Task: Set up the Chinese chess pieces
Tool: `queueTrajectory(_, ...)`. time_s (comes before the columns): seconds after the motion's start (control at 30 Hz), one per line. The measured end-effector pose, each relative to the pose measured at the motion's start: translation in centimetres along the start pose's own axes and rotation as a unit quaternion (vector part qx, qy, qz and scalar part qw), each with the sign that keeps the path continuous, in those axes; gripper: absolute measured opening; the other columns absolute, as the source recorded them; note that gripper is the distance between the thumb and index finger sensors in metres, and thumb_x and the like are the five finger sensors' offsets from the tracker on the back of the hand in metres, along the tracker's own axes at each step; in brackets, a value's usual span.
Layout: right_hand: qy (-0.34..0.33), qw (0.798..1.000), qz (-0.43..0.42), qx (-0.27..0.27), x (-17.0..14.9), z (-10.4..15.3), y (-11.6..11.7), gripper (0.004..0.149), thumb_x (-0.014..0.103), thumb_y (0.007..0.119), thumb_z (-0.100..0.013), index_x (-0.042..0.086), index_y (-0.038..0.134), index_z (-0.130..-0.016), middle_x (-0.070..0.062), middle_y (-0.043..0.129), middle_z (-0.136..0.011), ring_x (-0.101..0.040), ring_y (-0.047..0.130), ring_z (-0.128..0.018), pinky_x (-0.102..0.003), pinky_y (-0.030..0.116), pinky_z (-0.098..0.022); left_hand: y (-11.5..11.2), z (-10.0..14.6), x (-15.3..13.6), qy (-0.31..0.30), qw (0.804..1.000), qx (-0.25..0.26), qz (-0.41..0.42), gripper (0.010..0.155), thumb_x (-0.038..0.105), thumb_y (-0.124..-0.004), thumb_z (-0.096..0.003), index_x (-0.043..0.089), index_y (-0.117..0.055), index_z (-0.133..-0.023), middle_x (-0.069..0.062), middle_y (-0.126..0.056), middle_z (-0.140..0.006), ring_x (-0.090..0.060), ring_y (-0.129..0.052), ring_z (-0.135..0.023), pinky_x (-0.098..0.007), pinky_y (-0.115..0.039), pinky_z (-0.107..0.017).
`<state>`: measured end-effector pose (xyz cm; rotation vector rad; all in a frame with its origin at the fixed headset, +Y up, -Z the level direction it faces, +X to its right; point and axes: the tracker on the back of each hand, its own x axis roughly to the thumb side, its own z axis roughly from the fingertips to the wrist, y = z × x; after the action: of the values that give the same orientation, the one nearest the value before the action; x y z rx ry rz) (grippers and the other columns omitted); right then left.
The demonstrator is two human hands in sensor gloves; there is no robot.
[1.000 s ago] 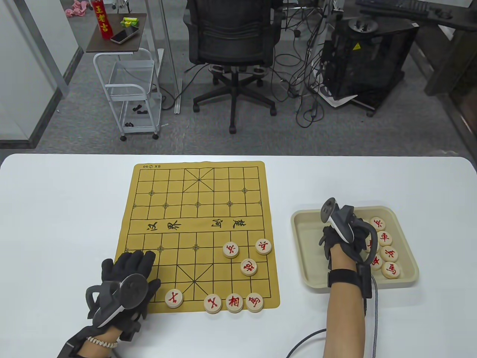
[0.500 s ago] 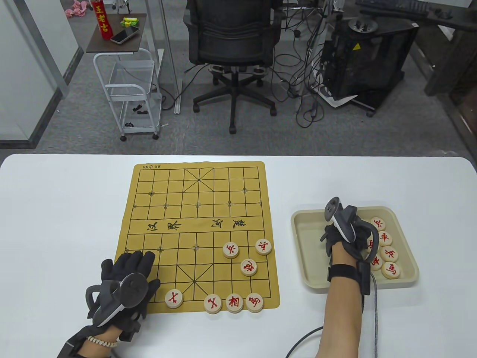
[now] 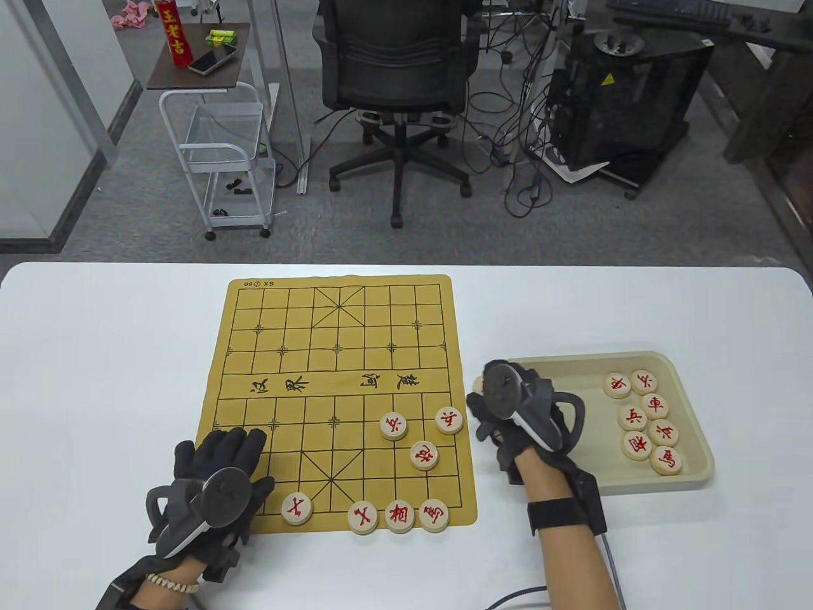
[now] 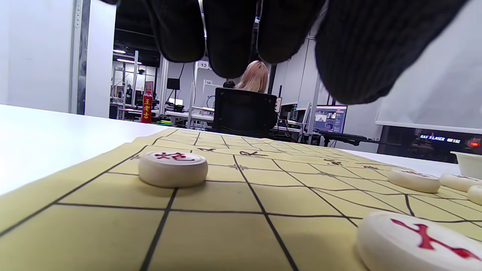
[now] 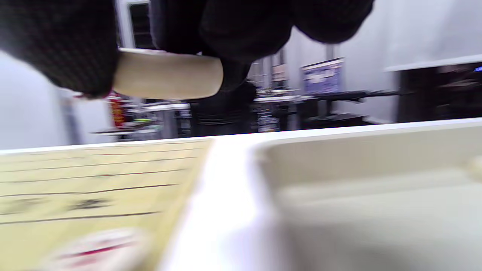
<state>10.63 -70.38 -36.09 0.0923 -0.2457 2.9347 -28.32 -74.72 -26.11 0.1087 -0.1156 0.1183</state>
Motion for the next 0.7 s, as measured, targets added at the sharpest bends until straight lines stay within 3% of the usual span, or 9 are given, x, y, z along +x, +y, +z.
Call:
queueTrajectory(0.17, -0.146, 0.988, -0.002, 0.039, 9.4, 4.3, 1.6, 0.065, 0.057, 0.098, -0.033, 0.029, 0.078, -0.087, -0.003, 0.090, -0.090, -0.011, 0.096, -0.056, -0.036, 0.085, -0.046, 0.1, 0.1, 0.0, -0.004, 1.000, 0.004, 0.003, 0.077, 0.054, -0.086, -0.0382, 0.032, -0.057, -0.107, -0.008, -0.067, -0.114, -0.044, -0.067, -0.108, -0.074, -0.041, -0.074)
queueTrajectory(0.33, -0.231, 0.968, 0.014, 0.094, 15.4, 7.7, 4.9, 0.064, 0.056, 0.098, -0.032, 0.029, 0.079, -0.087, -0.002, 0.091, -0.090, -0.011, 0.097, -0.055, -0.036, 0.085, -0.046, 0.2, 0.2, -0.3, -0.001, 1.000, 0.005, 0.010, 0.077, 0.054, -0.086, -0.0383, 0.032, -0.057, -0.107, -0.008, -0.066, -0.115, -0.044, -0.067, -0.108, -0.074, -0.040, -0.074)
queueTrajectory(0.6, -0.276, 0.949, 0.072, 0.135, 18.6, 9.7, 9.1, 0.065, 0.056, 0.099, -0.032, 0.028, 0.078, -0.087, -0.003, 0.090, -0.090, -0.012, 0.097, -0.056, -0.037, 0.085, -0.046, 0.3, 0.2, -0.5, -0.001, 1.000, 0.010, 0.017, 0.077, 0.053, -0.086, -0.0383, 0.032, -0.058, -0.107, -0.008, -0.066, -0.115, -0.044, -0.066, -0.108, -0.074, -0.040, -0.074)
queueTrajectory(0.7, -0.277, 0.949, 0.083, 0.128, 18.8, 9.9, 9.4, 0.064, 0.055, 0.098, -0.032, 0.028, 0.078, -0.087, -0.003, 0.089, -0.091, -0.012, 0.096, -0.057, -0.037, 0.084, -0.047, 0.3, 0.2, -0.5, -0.001, 1.000, 0.010, 0.017, 0.077, 0.053, -0.086, -0.0384, 0.031, -0.058, -0.107, -0.008, -0.066, -0.115, -0.044, -0.066, -0.108, -0.074, -0.040, -0.074)
